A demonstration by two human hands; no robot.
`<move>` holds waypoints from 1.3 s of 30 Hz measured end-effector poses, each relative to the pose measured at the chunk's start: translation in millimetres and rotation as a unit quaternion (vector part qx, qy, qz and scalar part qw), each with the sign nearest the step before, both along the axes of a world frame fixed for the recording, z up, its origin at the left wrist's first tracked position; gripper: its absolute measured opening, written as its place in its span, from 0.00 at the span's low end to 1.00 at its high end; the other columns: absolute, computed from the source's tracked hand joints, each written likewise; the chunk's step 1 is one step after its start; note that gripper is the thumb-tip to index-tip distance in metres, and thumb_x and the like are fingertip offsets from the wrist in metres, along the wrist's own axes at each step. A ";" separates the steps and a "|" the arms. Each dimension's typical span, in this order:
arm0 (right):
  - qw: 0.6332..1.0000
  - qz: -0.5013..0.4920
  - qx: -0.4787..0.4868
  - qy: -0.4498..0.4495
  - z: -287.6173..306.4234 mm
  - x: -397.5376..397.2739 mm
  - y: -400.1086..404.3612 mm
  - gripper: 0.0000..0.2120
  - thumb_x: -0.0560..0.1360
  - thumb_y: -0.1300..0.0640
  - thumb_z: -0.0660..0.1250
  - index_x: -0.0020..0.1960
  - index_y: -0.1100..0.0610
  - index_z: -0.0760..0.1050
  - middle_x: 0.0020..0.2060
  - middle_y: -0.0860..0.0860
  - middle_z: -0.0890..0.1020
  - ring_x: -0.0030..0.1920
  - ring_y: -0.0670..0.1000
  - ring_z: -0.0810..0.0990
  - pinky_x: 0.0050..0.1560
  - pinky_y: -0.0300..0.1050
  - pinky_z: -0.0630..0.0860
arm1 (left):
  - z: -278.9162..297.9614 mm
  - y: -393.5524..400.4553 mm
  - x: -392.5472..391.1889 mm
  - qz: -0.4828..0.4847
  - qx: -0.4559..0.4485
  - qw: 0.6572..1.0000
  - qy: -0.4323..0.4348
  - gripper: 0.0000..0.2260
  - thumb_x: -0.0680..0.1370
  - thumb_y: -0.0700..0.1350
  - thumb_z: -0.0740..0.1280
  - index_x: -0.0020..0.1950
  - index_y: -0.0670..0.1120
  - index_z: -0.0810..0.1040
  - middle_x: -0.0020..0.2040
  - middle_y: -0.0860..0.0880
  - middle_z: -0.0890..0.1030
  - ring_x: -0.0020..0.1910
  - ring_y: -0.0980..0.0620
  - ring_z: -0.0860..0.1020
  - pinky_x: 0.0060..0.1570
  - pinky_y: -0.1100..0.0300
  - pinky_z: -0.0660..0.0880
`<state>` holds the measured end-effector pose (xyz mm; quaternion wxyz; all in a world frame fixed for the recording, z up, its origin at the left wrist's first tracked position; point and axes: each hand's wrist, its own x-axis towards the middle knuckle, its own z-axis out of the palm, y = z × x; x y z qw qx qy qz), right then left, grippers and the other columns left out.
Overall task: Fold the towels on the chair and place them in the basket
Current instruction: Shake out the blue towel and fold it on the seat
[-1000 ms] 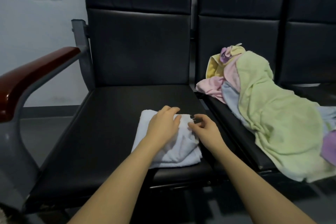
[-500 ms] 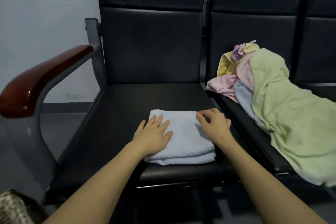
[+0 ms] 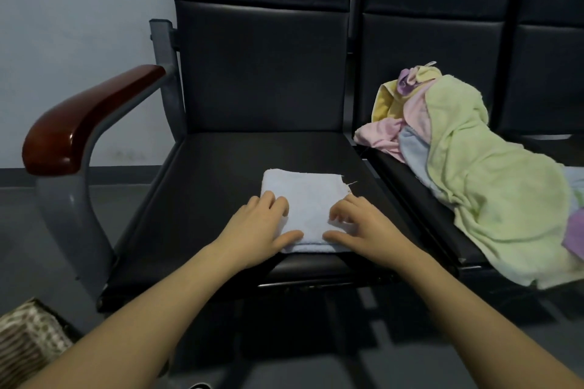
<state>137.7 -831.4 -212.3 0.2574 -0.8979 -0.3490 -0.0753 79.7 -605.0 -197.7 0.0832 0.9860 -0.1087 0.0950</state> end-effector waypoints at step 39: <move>0.931 -0.097 0.336 0.106 12.1 12.9 0.6 0.02 0.76 0.60 0.68 0.46 0.55 0.78 0.39 0.47 0.81 0.41 0.41 0.77 0.42 0.34 0.72 | 17.9 8.9 17.7 0.079 -0.328 0.937 -0.093 0.17 0.81 0.48 0.60 0.68 0.47 0.62 0.63 0.48 0.75 0.59 0.48 0.75 0.59 0.49 0.74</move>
